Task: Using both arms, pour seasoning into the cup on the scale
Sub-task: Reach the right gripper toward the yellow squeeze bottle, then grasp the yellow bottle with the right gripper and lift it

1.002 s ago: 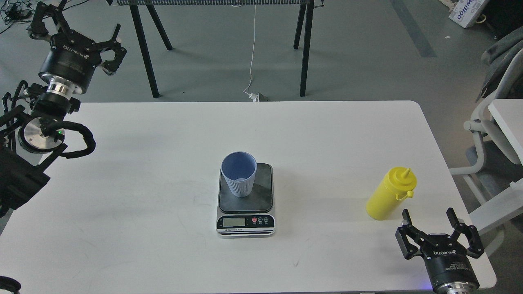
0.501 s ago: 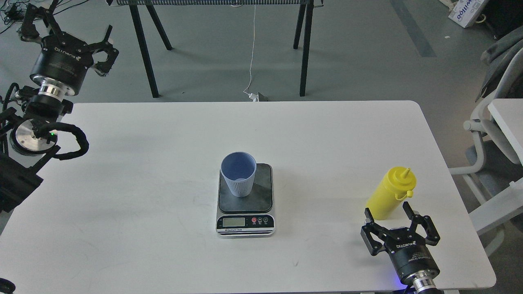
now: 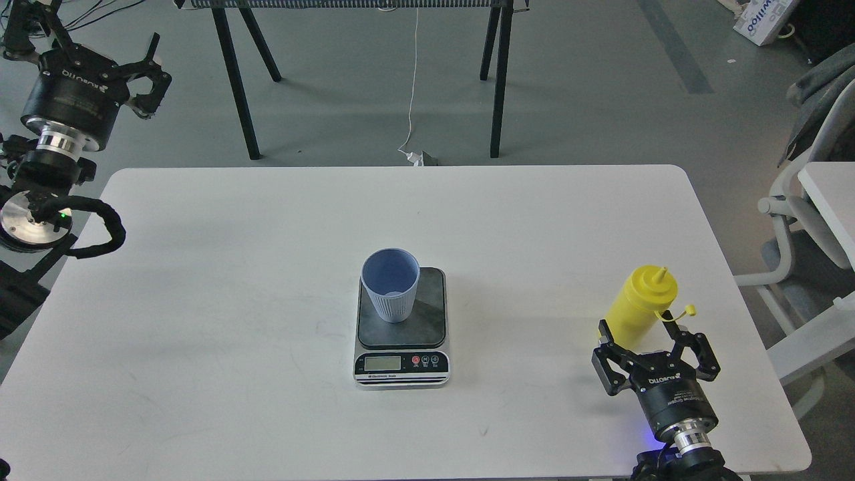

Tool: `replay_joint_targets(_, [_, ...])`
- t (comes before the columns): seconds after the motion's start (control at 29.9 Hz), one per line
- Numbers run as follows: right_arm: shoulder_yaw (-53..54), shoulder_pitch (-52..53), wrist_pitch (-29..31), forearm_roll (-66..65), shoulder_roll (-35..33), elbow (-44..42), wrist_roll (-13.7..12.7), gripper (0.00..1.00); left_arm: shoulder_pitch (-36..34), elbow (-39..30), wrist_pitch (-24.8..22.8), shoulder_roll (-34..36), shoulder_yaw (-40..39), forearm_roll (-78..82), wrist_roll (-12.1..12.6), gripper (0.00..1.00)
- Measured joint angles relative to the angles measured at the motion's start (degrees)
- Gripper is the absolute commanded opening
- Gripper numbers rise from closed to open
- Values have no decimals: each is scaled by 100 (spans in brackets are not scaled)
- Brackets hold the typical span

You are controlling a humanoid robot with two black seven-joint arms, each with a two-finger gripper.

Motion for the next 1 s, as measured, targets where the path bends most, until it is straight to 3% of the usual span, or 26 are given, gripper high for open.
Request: replay_joint_targets(1.0, [78,966,0,273,33,-760,0,96,-2,-29,28,13,-21,3,-37,100])
